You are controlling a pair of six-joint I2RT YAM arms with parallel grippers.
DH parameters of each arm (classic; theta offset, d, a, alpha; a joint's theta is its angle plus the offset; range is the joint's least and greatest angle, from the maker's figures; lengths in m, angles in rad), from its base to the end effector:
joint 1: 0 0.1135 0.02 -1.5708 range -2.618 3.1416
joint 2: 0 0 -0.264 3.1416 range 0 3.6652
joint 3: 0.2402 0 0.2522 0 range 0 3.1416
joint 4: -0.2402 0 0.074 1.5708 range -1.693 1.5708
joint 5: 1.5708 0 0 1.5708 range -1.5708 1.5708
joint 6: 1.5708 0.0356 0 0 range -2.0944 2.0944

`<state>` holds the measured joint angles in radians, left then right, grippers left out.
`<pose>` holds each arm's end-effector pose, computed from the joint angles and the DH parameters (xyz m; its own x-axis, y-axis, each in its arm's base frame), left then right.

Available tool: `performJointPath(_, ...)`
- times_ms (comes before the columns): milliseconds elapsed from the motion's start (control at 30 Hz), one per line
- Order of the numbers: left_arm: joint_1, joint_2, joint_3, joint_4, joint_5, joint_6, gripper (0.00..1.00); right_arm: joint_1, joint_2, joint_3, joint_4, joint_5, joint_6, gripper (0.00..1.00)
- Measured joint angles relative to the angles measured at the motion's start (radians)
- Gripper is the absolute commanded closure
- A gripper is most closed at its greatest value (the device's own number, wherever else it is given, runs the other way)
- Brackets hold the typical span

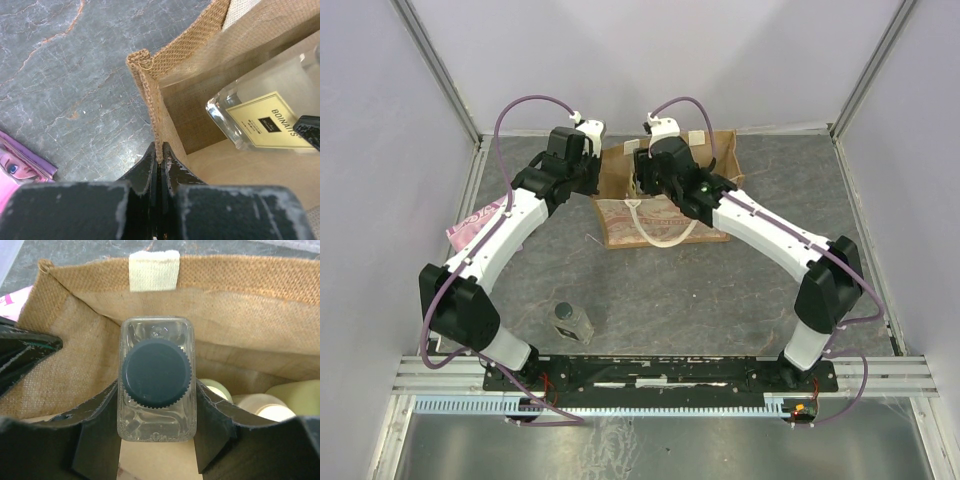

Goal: Place the personal care products into the canvas bag

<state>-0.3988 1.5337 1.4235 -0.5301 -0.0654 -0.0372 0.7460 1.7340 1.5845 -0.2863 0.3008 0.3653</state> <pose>0.3217 -0.1330 0.3446 -0.5628 0.1969 -0.8028 0.3185 0.9479 0.0092 0.3097 0.2719 0.3512 -0.4507 0.0481 -0.8914 -0.3105 0.9278 0.2070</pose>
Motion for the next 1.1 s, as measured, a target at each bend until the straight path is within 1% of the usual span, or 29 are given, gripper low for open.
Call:
performJointPath(233,0.000,0.000,0.000,0.000,0.004,0.000,0.97,0.008,-0.002,-0.033,-0.023,0.002,0.020,1.00)
performJointPath(367,0.000,-0.005,0.000,-0.002,0.011,0.000,0.97,0.026,0.008,-0.029,-0.035,0.033,0.018,0.99)
performJointPath(533,-0.001,-0.008,0.000,-0.009,0.014,0.000,0.97,0.063,0.085,0.036,-0.085,0.100,-0.003,0.99)
performJointPath(800,-0.001,-0.016,0.000,-0.015,0.014,0.000,0.97,0.071,0.209,0.123,-0.149,0.144,0.019,0.99)
performJointPath(1100,-0.002,-0.017,-0.001,-0.018,0.014,0.000,0.97,0.072,0.248,0.156,-0.179,0.175,0.056,0.99)
